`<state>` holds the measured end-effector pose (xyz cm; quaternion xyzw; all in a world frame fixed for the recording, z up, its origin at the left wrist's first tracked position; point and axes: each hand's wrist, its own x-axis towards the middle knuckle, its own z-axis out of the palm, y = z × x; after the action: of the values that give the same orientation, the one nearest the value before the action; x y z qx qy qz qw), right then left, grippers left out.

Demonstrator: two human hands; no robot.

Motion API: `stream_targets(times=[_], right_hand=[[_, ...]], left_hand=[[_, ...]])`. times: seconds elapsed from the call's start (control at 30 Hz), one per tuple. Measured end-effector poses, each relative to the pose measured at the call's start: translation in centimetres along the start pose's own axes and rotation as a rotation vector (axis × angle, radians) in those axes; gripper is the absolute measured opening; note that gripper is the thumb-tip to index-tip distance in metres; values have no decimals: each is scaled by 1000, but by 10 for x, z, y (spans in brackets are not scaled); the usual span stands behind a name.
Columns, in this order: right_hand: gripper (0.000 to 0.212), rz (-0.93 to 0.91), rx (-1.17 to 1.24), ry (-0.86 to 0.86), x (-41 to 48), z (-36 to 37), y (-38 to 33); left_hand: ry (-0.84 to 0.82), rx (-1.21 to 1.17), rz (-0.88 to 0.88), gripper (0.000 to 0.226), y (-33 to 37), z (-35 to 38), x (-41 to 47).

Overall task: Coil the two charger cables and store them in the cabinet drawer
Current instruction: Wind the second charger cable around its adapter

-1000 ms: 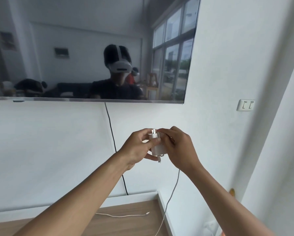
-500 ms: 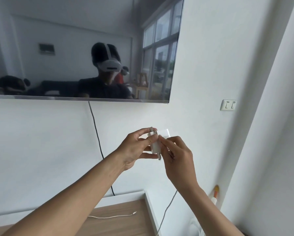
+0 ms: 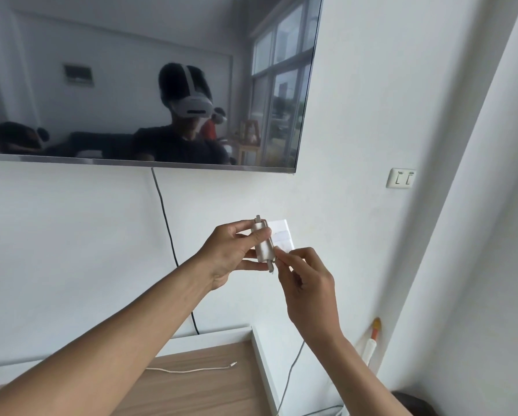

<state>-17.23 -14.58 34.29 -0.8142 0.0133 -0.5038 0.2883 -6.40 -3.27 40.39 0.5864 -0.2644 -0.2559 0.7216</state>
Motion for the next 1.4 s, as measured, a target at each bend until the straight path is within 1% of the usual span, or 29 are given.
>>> stream_targets(times=[0.1,0.17,0.3,0.4,0.5,0.6,0.67,0.7,0.73,0.8,0.83,0.87,0.93,1.0,1.13,1.2,1.3,1.4], right_hand=[[29,-15,-2,-12,1,3,2],[28,20,78,-31,-3,5,0],[10,285,331,-6,-10,5,1],[14,444,492,-61,-8,3,3],[20,470,557,-140,-2,-2,6],[18,510,558,-225,2,-7,14],[14,532,546,-244,1,-9,21],[16,541,536,-246,-1,-8,25],[20,553,523,-250,-2,-8,27],[16,569,485,-276,-4,-9,31],[18,557,452,-301,-3,-10,33],[22,534,398,-331,-2,-12,34],[15,444,227,-403,2,-19,35],[17,379,67,-482,7,-25,38],[27,356,-49,-600,20,-33,39],[28,340,-107,-644,27,-35,38],[21,379,-122,-713,40,-38,38],[28,513,3,-767,51,-41,34]], left_hand=[[16,0,9,31,-1,-3,-1],[22,1,21,31,-1,-5,-1],[-9,0,37,30,-3,-8,0],[-51,-12,45,25,-6,-8,0],[-99,-6,48,26,-7,-6,1],[-139,29,55,36,-8,-7,3],[-182,40,51,42,-9,-6,4],[-207,47,48,43,-9,-6,4],[-231,62,45,43,-10,-5,4],[-270,110,49,42,-10,-3,4],[-284,136,52,40,-10,-3,4],[-299,161,51,38,-9,-3,4],[-330,224,43,34,-10,-5,4],[-348,294,30,31,-11,-8,3],[-397,353,0,34,-14,-10,0],[-418,426,4,28,-15,-11,-1],[-420,544,11,23,-16,-16,-3],[-397,595,-1,22,-17,-23,-4]])
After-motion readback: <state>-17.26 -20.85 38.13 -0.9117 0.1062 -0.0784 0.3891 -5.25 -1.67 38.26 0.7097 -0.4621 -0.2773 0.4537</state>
